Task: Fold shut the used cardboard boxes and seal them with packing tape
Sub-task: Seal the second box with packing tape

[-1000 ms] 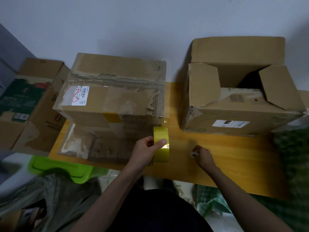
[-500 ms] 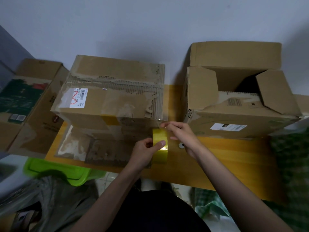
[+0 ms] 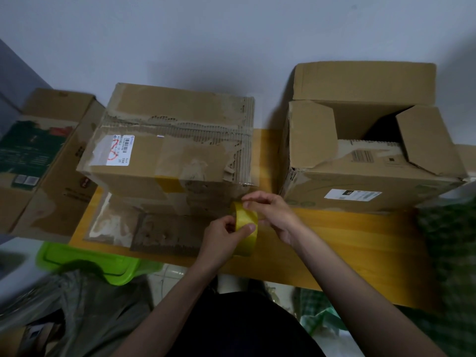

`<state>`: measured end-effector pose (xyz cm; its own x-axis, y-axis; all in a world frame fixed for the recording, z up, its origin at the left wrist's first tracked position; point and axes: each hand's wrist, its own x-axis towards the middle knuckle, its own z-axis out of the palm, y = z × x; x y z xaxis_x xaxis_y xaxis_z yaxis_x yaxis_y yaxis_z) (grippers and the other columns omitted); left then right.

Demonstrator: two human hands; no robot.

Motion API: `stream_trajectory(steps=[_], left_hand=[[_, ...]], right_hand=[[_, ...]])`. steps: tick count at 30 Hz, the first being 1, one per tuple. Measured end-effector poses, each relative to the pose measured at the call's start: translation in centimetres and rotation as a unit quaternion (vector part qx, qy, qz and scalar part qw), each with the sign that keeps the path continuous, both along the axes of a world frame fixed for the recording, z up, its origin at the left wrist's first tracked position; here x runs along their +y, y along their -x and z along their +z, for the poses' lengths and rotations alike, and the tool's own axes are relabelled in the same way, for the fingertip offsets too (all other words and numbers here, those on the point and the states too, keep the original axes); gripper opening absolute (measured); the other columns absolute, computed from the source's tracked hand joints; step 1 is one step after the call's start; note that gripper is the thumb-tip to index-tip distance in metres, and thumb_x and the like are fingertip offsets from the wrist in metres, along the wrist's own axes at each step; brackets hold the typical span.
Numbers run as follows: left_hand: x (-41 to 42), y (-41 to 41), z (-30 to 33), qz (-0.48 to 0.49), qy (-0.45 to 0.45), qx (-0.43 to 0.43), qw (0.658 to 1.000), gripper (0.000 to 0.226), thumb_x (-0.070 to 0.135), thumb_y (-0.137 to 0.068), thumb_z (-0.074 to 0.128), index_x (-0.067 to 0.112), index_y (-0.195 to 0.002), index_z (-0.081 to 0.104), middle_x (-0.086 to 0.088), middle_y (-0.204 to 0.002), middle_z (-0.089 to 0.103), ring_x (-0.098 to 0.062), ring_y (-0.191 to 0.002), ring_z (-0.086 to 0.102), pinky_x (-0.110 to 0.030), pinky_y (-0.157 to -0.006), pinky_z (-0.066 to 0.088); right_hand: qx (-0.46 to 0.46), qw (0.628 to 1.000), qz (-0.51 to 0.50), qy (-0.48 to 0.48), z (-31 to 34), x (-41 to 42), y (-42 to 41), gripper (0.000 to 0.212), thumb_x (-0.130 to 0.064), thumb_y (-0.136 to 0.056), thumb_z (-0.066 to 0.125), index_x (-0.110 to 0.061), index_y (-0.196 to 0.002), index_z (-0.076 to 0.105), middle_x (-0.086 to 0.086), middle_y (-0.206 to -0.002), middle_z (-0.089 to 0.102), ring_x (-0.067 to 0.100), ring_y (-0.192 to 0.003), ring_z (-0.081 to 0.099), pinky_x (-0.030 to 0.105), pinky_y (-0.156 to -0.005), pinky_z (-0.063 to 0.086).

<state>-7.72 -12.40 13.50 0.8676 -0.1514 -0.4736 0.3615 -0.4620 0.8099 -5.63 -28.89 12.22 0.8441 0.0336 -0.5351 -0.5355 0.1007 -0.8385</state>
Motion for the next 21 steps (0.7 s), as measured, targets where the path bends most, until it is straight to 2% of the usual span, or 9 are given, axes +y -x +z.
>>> stream_trajectory(steps=[3, 5, 7, 10, 12, 14, 17, 19, 21], left_hand=[[0.0, 0.2, 0.3, -0.015, 0.004, -0.024, 1.000, 0.036, 0.051, -0.076, 0.075, 0.019, -0.094, 0.073, 0.000, -0.086, 0.074, -0.019, -0.083, 0.070, -0.040, -0.072, 0.055], [-0.1, 0.3, 0.5, -0.028, 0.023, -0.026, 0.999, 0.027, 0.041, -0.085, 0.076, 0.021, -0.103, 0.072, 0.005, -0.092, 0.075, -0.012, -0.087, 0.070, -0.033, -0.074, 0.056], [-0.2, 0.4, 0.9, -0.055, 0.033, -0.040, 0.997, 0.010, 0.031, -0.092, 0.071, 0.022, -0.096, 0.071, 0.015, -0.083, 0.072, -0.001, -0.076, 0.065, -0.020, -0.066, 0.050], [-0.4, 0.6, 1.2, -0.101, -0.013, -0.113, 0.988, 0.029, 0.040, -0.097, 0.063, 0.018, -0.077, 0.066, 0.008, -0.064, 0.062, -0.005, -0.061, 0.053, -0.023, -0.057, 0.037], [-0.7, 0.6, 1.6, -0.094, -0.049, -0.187, 0.977, 0.027, 0.043, -0.095, 0.064, 0.019, -0.083, 0.067, 0.005, -0.073, 0.063, -0.007, -0.069, 0.057, -0.025, -0.062, 0.042], [-1.4, 0.4, 2.5, -0.096, -0.047, -0.251, 0.962, 0.022, 0.038, -0.091, 0.070, 0.023, -0.106, 0.067, 0.009, -0.095, 0.060, -0.003, -0.086, 0.057, -0.017, -0.071, 0.045], [-2.6, 0.1, 3.7, -0.175, -0.075, -0.319, 0.928, 0.052, 0.038, -0.091, 0.070, 0.021, -0.138, 0.058, 0.009, -0.115, 0.048, -0.005, -0.103, 0.049, -0.018, -0.089, 0.043], [-3.4, 0.2, 4.5, -0.209, -0.102, -0.359, 0.904, 0.052, 0.037, -0.090, 0.070, 0.017, -0.137, 0.060, 0.007, -0.117, 0.049, -0.012, -0.110, 0.046, -0.027, -0.096, 0.043], [-4.0, 0.5, 5.1, -0.213, -0.123, -0.386, 0.889, 0.049, 0.036, -0.088, 0.071, 0.016, -0.133, 0.064, 0.005, -0.115, 0.052, -0.014, -0.110, 0.046, -0.031, -0.095, 0.045]], right_hand=[[0.066, 0.996, -0.048, -0.040, -0.2, 0.1, 0.9, 0.041, -0.029, -0.086, 0.078, -0.016, -0.120, 0.061, 0.008, -0.122, 0.065, 0.023, -0.112, 0.063, 0.030, -0.069, 0.055], [0.087, 0.991, -0.050, -0.088, 0.1, -0.3, 2.0, 0.038, -0.029, -0.089, 0.074, -0.010, -0.120, 0.061, 0.004, -0.107, 0.069, 0.019, -0.100, 0.067, 0.027, -0.067, 0.054], [0.065, 0.991, -0.034, -0.112, 0.3, -0.9, 3.3, 0.022, -0.021, -0.094, 0.068, -0.009, -0.112, 0.066, 0.001, -0.094, 0.072, 0.016, -0.093, 0.067, 0.028, -0.078, 0.050], [0.007, 0.995, -0.026, -0.101, 0.6, -1.9, 5.3, 0.030, -0.028, -0.089, 0.074, -0.010, -0.113, 0.070, 0.019, -0.120, 0.069, 0.032, -0.116, 0.060, 0.049, -0.103, 0.042], [-0.036, 0.997, -0.011, -0.074, 1.2, -2.3, 6.5, 0.041, -0.036, -0.088, 0.074, -0.008, -0.118, 0.068, 0.027, -0.124, 0.061, 0.037, -0.116, 0.059, 0.051, -0.101, 0.041], [-0.069, 0.996, -0.020, -0.053, 1.6, -2.7, 7.5, 0.042, -0.035, -0.090, 0.071, -0.003, -0.117, 0.066, 0.034, -0.121, 0.057, 0.030, -0.106, 0.058, 0.044, -0.093, 0.042], [-0.111, 0.993, -0.026, -0.028, 2.4, -3.1, 8.5, 0.040, -0.030, -0.091, 0.072, 0.003, -0.111, 0.063, 0.031, -0.106, 0.060, 0.024, -0.100, 0.056, 0.041, -0.090, 0.042], [-0.129, 0.991, -0.037, -0.029, 3.0, -3.0, 8.9, 0.034, -0.018, -0.089, 0.072, 0.008, -0.106, 0.059, 0.015, -0.089, 0.053, 0.019, -0.093, 0.052, 0.037, -0.085, 0.040], [-0.145, 0.987, -0.050, -0.039, 3.5, -2.9, 9.2, 0.041, -0.015, -0.082, 0.072, 0.014, -0.100, 0.051, 0.011, -0.086, 0.043, 0.019, -0.089, 0.045, 0.038, -0.085, 0.037]])
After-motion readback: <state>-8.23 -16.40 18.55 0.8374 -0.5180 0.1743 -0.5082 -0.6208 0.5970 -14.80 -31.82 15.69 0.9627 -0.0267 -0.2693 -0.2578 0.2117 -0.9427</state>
